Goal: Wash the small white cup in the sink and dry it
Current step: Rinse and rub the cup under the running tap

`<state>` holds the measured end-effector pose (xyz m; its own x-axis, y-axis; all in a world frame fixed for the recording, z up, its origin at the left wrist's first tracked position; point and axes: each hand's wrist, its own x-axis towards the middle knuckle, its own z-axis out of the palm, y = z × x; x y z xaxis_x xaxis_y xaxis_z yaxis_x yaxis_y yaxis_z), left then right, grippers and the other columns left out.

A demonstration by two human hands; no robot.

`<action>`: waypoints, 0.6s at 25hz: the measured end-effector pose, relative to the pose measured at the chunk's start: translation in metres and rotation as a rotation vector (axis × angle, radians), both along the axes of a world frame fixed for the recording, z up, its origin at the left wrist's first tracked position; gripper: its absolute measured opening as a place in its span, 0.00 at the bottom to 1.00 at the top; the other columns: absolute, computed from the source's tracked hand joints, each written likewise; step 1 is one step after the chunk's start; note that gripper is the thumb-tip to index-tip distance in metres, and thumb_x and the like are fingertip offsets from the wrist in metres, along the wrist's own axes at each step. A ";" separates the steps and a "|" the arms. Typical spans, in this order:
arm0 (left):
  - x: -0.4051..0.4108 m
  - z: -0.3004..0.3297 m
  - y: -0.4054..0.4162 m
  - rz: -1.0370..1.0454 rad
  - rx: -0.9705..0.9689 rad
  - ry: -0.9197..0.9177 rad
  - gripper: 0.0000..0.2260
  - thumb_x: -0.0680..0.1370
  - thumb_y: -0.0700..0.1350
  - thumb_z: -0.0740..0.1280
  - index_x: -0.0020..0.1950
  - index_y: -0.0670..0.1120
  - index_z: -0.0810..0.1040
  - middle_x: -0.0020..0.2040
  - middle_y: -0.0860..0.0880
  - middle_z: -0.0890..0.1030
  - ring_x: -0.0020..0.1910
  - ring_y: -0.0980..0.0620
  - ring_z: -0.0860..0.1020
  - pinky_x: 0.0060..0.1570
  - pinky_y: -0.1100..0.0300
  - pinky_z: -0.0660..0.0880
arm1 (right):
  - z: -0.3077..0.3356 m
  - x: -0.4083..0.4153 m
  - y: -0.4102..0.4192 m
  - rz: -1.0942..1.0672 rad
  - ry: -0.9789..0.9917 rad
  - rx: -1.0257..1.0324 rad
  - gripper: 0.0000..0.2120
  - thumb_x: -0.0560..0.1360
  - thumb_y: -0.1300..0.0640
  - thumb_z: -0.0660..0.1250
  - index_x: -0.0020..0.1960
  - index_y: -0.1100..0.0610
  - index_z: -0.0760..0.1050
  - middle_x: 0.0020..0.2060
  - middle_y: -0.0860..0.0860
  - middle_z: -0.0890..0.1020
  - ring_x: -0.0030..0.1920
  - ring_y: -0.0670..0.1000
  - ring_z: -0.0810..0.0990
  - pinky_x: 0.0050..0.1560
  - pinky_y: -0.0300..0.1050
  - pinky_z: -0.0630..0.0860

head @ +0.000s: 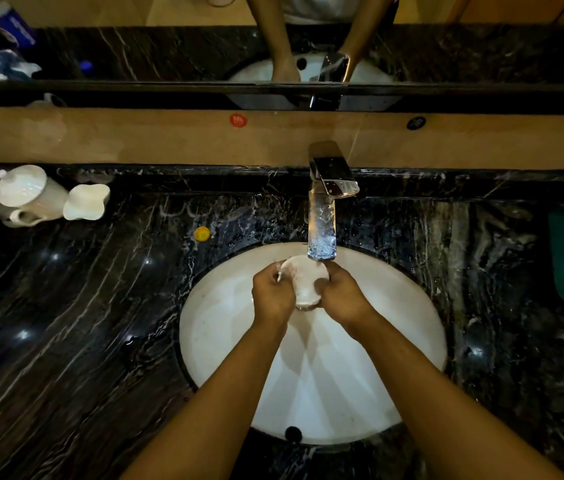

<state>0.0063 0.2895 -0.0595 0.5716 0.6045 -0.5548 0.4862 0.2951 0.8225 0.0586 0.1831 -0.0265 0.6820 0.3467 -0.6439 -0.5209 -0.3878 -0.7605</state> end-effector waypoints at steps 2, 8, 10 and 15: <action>0.000 -0.001 -0.002 -0.045 0.069 0.028 0.15 0.77 0.34 0.63 0.55 0.48 0.86 0.51 0.46 0.87 0.52 0.44 0.85 0.53 0.45 0.83 | -0.004 0.000 -0.002 0.010 -0.035 -0.027 0.23 0.77 0.71 0.55 0.69 0.59 0.72 0.59 0.59 0.81 0.54 0.61 0.83 0.49 0.61 0.85; 0.006 -0.007 0.006 -0.067 0.078 0.114 0.09 0.76 0.39 0.70 0.51 0.49 0.87 0.47 0.47 0.88 0.46 0.45 0.86 0.48 0.43 0.85 | -0.013 -0.008 -0.006 -0.116 -0.084 -0.095 0.17 0.79 0.69 0.62 0.66 0.61 0.75 0.57 0.61 0.82 0.47 0.59 0.85 0.45 0.63 0.85; 0.009 -0.006 0.005 -0.130 0.073 0.107 0.08 0.76 0.39 0.70 0.50 0.49 0.87 0.48 0.48 0.88 0.48 0.45 0.86 0.49 0.44 0.84 | -0.013 -0.007 -0.007 -0.103 -0.136 -0.182 0.11 0.82 0.62 0.63 0.63 0.62 0.77 0.53 0.60 0.83 0.40 0.57 0.86 0.40 0.60 0.86; 0.009 -0.002 0.006 -0.371 0.166 0.073 0.12 0.77 0.35 0.64 0.50 0.45 0.87 0.48 0.46 0.88 0.49 0.44 0.85 0.52 0.46 0.83 | -0.003 0.013 -0.014 0.385 -0.542 -0.764 0.19 0.82 0.43 0.60 0.51 0.57 0.81 0.46 0.58 0.86 0.46 0.61 0.84 0.45 0.49 0.80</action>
